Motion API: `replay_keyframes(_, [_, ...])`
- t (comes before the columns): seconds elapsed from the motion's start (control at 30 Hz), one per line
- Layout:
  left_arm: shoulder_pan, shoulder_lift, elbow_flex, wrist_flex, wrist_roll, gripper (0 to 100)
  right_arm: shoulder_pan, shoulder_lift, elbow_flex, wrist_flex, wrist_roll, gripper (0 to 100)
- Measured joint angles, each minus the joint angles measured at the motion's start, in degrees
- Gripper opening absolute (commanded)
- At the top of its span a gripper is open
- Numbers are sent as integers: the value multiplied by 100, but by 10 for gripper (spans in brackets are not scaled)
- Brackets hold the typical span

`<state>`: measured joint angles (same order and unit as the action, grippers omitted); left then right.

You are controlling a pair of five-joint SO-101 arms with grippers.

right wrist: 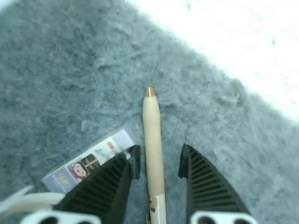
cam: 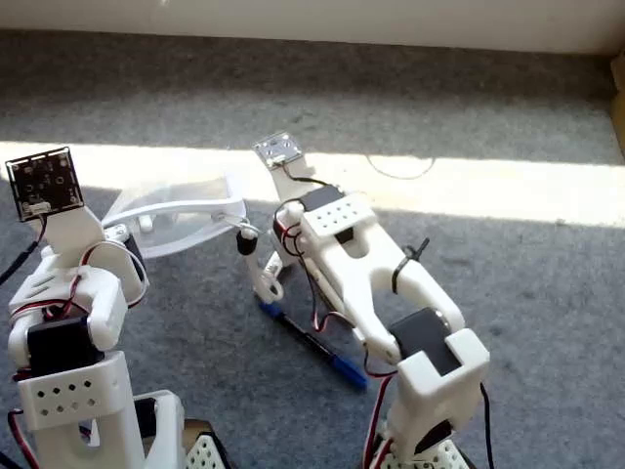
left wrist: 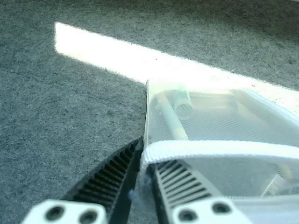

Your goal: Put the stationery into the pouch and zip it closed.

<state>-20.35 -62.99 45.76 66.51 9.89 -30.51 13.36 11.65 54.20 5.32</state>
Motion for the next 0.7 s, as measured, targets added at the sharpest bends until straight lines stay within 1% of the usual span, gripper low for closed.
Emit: replay_keyframes(0.7, [0,0,0,0,0,11,141,695,-158,-149,44,130])
